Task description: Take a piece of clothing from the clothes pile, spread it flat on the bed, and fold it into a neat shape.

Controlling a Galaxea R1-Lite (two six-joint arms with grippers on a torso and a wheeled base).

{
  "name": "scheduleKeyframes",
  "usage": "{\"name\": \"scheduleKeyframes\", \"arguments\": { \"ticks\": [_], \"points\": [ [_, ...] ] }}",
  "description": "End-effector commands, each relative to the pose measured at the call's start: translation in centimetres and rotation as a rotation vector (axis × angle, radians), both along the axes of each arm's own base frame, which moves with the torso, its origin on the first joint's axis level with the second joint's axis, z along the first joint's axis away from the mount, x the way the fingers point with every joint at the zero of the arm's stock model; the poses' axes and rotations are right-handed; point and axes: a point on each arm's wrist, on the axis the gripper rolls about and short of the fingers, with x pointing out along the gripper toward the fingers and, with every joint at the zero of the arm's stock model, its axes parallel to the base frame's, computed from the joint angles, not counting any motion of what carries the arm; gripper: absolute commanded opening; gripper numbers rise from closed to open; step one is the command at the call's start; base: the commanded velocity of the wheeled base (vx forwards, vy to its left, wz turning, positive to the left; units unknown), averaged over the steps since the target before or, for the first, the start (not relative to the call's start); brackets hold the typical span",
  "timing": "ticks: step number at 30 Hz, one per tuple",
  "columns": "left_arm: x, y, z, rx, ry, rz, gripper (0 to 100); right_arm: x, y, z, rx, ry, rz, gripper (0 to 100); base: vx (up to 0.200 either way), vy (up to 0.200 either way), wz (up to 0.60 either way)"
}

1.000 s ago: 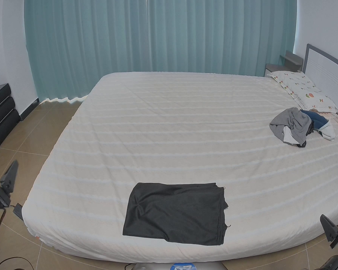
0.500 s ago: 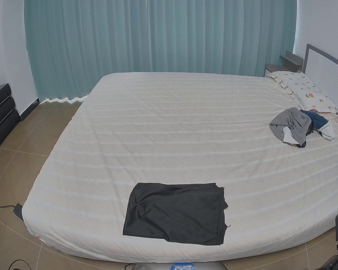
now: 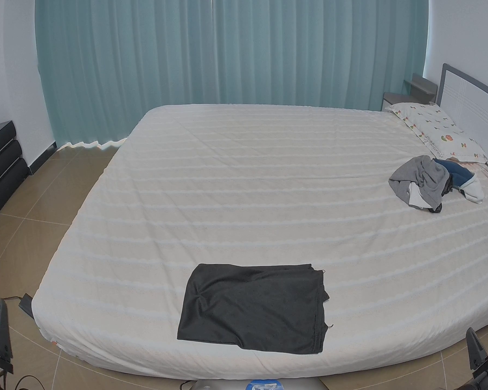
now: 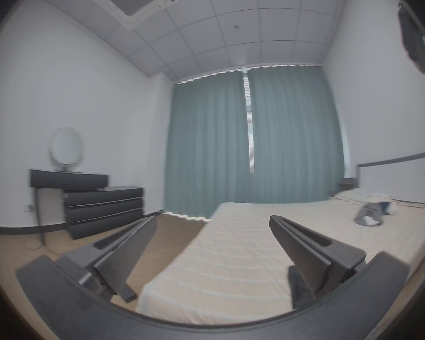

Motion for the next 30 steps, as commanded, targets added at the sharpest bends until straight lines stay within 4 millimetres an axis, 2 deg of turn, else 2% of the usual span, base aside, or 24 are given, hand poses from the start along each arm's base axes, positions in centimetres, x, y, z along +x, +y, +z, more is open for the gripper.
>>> {"name": "scheduleKeyframes", "arguments": {
  "ticks": [1,5,7,12,14,17,18,20,25,30],
  "points": [
    [0.8,-0.1,0.2,-0.02,0.076,-0.131,100,-0.1,0.1,-0.3,-0.001,-0.025,0.039,100,0.0,0.0,0.0],
    [0.8,-0.3,0.0,-0.013,0.086,-0.208,100,-0.1,0.1,-0.4,-0.001,-0.023,0.037,100,0.0,0.0,0.0],
    [1.0,-0.4,-0.7,-0.015,0.116,-0.29,100,-0.1,0.1,-0.3,-0.007,-0.03,0.042,100,0.0,0.0,0.0],
    [0.7,-0.4,-2.9,-0.022,0.157,-0.306,100,0.0,0.2,-0.3,-0.061,-0.036,0.046,100,0.0,0.0,0.0],
    [0.8,-0.3,-4.3,0.007,0.166,-0.283,100,0.0,0.1,-0.3,-0.097,-0.04,0.045,100,0.0,0.0,0.0],
    [0.9,-0.2,-4.6,0.022,0.189,-0.225,100,0.0,0.1,-0.3,-0.124,-0.055,0.036,100,0.0,0.0,0.0],
    [0.9,0.1,-4.7,0.023,0.207,-0.096,100,0.2,0.1,-0.4,-0.152,-0.082,0.025,100,0.0,0.0,0.0],
    [0.9,0.2,-5.1,0.02,0.24,-0.019,100,0.2,0.1,-0.5,-0.155,-0.071,0.012,100,0.0,0.0,0.0],
    [0.9,0.3,-5.3,0.002,0.267,-0.018,100,0.2,0.0,-1.0,-0.065,-0.008,-0.017,100,0.0,0.0,0.0],
    [0.9,0.3,-5.3,-0.002,0.268,-0.002,100,0.2,-0.1,-1.0,-0.06,-0.01,-0.051,100,0.0,0.0,0.0]
  ]
}}
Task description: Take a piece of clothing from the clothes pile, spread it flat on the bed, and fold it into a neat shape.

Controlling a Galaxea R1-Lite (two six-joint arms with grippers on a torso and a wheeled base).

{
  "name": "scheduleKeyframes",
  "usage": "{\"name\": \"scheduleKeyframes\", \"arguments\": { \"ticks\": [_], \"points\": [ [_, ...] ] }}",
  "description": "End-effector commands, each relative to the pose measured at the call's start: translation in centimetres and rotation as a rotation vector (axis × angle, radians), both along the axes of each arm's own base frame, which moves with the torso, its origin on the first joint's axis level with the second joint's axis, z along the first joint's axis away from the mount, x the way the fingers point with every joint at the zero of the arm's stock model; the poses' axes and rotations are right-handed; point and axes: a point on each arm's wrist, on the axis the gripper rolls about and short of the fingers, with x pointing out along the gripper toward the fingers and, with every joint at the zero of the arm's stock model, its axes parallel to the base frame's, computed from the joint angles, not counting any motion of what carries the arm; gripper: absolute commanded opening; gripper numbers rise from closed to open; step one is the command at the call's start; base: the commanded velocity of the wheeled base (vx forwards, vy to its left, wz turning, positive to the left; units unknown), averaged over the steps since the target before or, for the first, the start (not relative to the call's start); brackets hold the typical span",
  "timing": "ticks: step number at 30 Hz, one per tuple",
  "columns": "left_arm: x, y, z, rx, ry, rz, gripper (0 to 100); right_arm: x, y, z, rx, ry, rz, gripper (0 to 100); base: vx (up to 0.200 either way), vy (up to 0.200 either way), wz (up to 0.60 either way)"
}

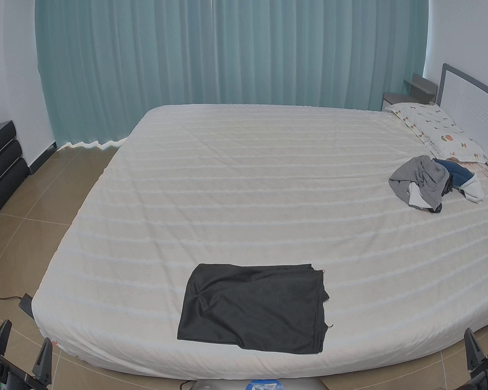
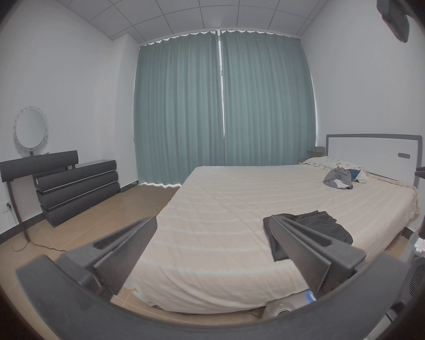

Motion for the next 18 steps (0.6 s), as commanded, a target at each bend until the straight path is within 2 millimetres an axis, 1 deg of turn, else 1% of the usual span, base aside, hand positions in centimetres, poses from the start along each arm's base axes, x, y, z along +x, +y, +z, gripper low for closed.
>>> {"name": "scheduleKeyframes", "arguments": {
  "ticks": [1,18],
  "points": [
    [0.13,0.07,-0.47,0.0,0.024,0.028,100,0.03,0.0,-0.45,-0.002,0.007,0.003,100,0.0,0.0,0.0],
    [0.13,0.07,-0.47,-0.002,0.024,0.028,100,0.04,0.01,-0.47,-0.006,0.005,0.004,100,0.0,0.0,0.0]
  ]
}}
